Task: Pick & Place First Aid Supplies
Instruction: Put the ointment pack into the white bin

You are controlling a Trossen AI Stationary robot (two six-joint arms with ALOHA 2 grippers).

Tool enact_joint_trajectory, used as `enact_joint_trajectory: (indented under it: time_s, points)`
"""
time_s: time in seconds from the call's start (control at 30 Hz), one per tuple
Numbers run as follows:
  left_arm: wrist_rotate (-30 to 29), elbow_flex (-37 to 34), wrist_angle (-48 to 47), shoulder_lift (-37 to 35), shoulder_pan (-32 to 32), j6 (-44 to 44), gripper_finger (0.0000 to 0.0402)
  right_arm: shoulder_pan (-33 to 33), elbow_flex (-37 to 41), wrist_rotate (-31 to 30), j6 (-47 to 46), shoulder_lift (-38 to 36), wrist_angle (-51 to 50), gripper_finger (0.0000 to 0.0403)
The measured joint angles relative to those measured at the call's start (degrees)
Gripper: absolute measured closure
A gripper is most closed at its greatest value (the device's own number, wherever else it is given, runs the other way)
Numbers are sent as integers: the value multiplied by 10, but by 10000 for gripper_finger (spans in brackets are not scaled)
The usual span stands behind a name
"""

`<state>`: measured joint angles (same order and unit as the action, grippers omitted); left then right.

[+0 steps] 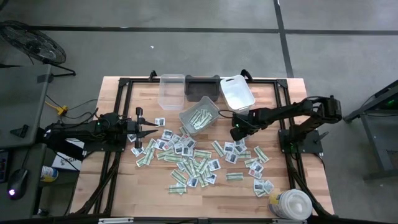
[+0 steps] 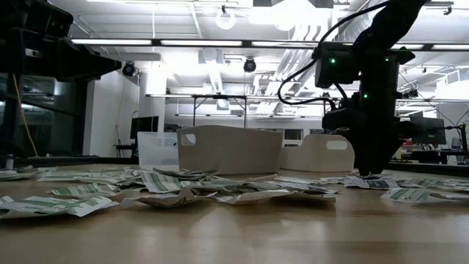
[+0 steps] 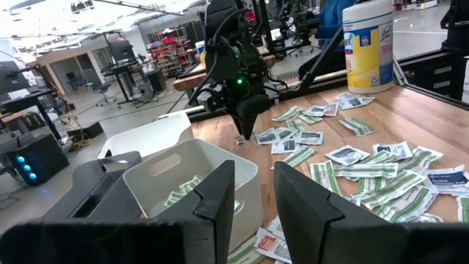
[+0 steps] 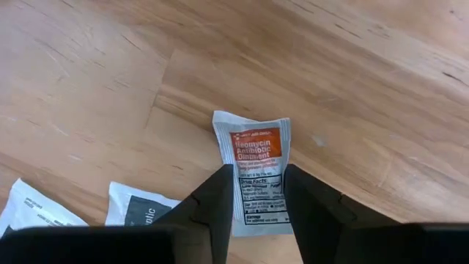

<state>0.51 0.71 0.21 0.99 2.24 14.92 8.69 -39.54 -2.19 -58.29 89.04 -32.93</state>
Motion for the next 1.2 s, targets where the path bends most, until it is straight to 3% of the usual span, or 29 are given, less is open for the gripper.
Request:
enact_joint_trajectory:
  time_s: [0.37,0.7,0.93,1.2]
  points:
    - [0,0,0,0,0,0,305,-1,-19,-11,6,3,-21,322]
    - [0,0,0,0,0,0,305,-1,-20,-16,13,-1,-14,398]
    - [0,0,0,0,0,0,305,-7,-41,2,18,-57,-8,401]
    - [0,0,0,0,0,0,305,28,-136,-78,91,-122,-35,401]
